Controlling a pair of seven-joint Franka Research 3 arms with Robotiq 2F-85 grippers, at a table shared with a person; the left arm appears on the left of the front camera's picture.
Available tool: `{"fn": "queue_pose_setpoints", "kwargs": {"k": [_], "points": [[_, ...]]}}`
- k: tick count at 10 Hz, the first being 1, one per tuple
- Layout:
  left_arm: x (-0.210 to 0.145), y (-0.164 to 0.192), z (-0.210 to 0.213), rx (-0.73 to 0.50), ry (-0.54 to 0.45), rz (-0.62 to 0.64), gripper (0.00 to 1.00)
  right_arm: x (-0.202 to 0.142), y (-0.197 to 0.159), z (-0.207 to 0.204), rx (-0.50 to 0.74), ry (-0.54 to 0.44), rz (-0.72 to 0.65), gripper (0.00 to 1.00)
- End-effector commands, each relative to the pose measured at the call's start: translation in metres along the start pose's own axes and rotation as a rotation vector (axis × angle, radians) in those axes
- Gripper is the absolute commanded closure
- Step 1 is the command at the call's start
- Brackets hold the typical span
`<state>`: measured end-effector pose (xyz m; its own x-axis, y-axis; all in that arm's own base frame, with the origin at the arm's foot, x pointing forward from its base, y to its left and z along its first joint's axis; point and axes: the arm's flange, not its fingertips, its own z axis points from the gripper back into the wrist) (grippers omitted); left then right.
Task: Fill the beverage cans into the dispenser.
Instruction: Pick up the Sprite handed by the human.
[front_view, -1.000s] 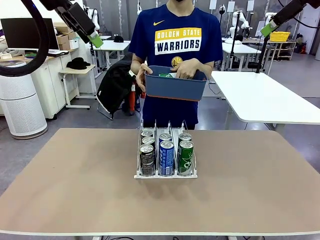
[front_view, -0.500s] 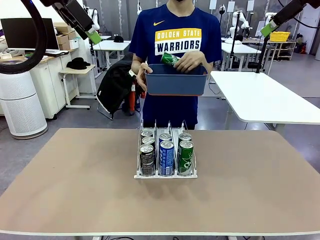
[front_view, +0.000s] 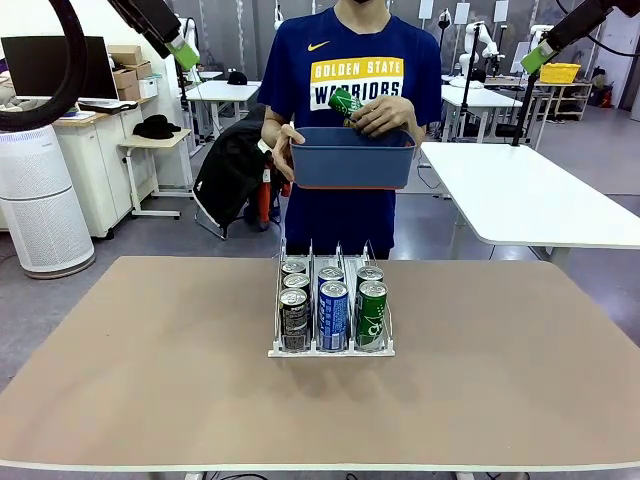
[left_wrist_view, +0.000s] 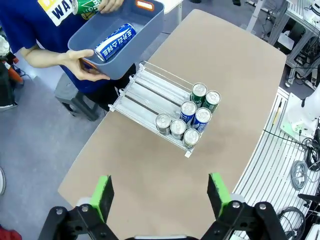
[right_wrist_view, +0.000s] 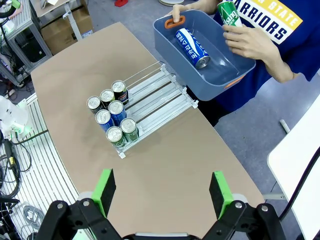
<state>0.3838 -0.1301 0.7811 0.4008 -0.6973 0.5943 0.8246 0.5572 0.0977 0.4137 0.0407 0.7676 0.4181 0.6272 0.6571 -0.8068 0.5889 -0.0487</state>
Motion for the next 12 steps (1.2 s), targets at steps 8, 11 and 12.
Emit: {"fn": "queue_pose_setpoints", "kwargs": {"k": [8, 11, 12], "points": [[0.011, -0.002, 0.016, 0.069, -0.003, -0.052, 0.00, -0.001, 0.001, 0.000, -0.001, 0.008, -0.006, 0.00], [0.017, -0.009, 0.026, 0.100, -0.001, -0.075, 0.00, -0.001, 0.001, 0.000, -0.001, 0.008, -0.006, 0.00], [0.017, -0.007, 0.027, 0.101, -0.003, -0.080, 0.00, -0.001, 0.001, 0.000, -0.001, 0.008, -0.006, 0.00]]}}
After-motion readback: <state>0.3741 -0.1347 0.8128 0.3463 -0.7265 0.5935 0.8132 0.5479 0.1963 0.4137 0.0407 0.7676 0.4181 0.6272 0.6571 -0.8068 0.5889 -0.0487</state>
